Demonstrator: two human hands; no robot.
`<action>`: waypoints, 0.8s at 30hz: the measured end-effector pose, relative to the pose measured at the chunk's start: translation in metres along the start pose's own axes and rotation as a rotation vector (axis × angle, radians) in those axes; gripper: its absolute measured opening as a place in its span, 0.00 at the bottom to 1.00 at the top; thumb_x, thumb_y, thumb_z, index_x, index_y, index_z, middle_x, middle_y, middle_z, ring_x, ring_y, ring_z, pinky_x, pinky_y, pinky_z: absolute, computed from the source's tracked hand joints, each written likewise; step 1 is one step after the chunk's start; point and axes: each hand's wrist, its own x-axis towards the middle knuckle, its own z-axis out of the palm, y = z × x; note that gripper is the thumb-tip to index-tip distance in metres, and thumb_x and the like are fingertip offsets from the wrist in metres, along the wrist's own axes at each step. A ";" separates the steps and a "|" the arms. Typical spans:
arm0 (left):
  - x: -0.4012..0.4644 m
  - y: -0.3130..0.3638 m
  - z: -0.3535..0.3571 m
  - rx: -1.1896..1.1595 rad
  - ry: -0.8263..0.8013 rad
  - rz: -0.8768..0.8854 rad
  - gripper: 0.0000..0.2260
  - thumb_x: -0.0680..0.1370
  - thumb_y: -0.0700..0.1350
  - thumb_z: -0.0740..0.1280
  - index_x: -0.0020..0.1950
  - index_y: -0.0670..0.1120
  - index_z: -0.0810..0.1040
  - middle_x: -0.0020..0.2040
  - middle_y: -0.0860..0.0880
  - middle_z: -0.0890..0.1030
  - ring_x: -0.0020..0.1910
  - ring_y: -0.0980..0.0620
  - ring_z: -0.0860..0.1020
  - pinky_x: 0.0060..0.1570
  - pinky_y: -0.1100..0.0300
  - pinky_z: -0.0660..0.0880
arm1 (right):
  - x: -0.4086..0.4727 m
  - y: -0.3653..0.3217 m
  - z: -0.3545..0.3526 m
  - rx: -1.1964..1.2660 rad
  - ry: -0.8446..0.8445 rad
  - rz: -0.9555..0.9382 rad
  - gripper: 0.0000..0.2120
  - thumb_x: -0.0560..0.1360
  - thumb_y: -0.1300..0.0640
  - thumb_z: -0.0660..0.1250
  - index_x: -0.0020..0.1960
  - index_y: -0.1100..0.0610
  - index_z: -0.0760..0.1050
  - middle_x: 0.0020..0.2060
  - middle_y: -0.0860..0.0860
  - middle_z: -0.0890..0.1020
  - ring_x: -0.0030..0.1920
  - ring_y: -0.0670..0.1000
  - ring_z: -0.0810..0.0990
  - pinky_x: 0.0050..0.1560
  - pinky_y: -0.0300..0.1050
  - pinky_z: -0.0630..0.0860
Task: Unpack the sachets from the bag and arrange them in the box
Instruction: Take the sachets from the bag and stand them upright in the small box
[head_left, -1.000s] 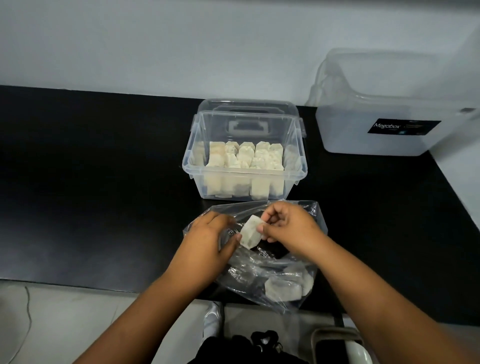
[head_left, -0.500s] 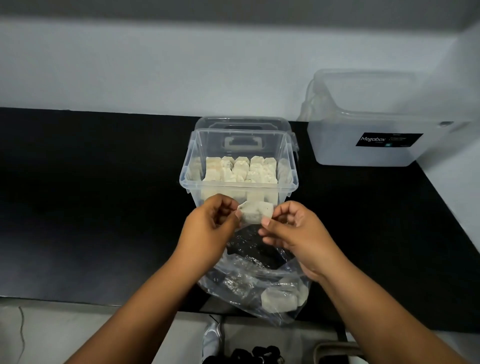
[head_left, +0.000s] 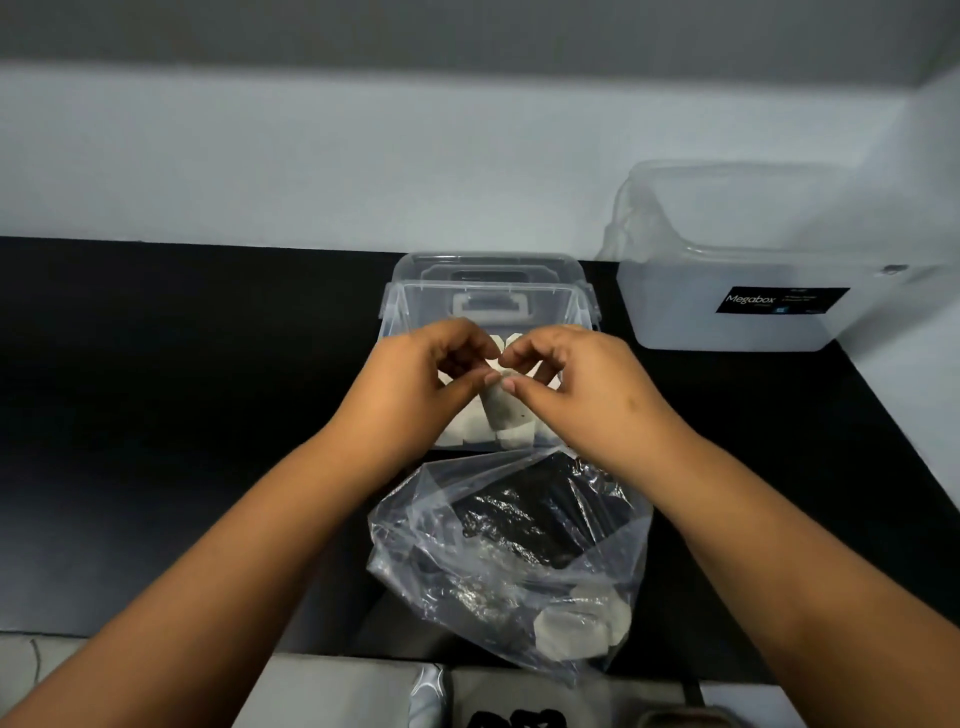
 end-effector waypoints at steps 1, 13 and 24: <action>0.005 -0.001 -0.002 0.005 0.000 0.017 0.06 0.73 0.42 0.74 0.48 0.47 0.81 0.38 0.55 0.82 0.41 0.62 0.80 0.40 0.75 0.71 | 0.007 -0.001 -0.001 -0.028 -0.008 -0.012 0.05 0.74 0.54 0.70 0.50 0.49 0.81 0.43 0.42 0.81 0.41 0.41 0.78 0.42 0.30 0.70; 0.039 -0.076 -0.019 0.385 0.154 -0.263 0.18 0.77 0.52 0.67 0.66 0.51 0.75 0.61 0.43 0.74 0.60 0.44 0.74 0.59 0.51 0.73 | 0.083 0.023 0.014 0.035 -0.133 0.137 0.02 0.74 0.60 0.71 0.44 0.54 0.79 0.34 0.46 0.82 0.39 0.46 0.83 0.44 0.40 0.80; 0.041 -0.107 -0.026 0.023 0.006 -0.478 0.17 0.79 0.45 0.63 0.69 0.51 0.73 0.43 0.56 0.81 0.42 0.58 0.80 0.42 0.66 0.75 | 0.120 0.049 0.059 0.013 -0.765 0.400 0.06 0.75 0.69 0.68 0.51 0.64 0.76 0.38 0.56 0.81 0.39 0.53 0.82 0.45 0.47 0.82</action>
